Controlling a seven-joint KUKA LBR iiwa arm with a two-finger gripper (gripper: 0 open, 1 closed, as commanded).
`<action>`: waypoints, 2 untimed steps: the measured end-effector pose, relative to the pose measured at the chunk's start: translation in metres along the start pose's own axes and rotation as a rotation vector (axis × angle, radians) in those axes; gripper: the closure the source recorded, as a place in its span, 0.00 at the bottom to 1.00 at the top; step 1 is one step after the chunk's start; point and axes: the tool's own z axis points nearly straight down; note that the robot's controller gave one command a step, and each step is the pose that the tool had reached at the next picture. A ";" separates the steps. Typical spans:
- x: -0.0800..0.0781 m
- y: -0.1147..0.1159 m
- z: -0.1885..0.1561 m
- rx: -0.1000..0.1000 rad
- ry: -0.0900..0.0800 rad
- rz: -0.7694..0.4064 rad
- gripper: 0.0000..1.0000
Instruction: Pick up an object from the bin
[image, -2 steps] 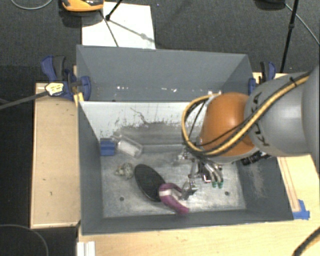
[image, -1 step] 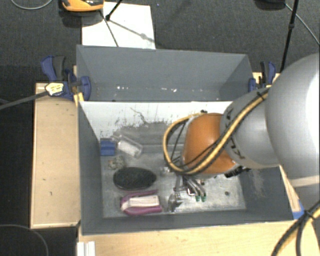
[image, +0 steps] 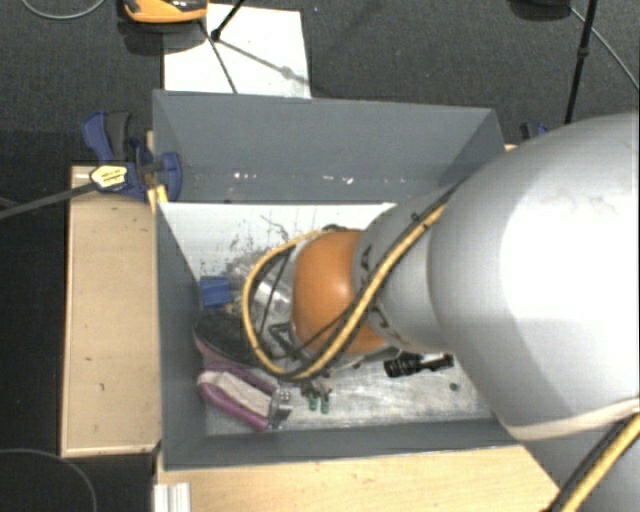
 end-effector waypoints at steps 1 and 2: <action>0.011 0.070 0.001 0.005 0.006 -0.209 0.00; -0.086 0.047 0.000 -0.001 0.024 -0.258 0.00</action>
Offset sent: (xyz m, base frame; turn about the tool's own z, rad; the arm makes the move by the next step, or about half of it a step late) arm -0.0017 0.0737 -0.0015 -0.2122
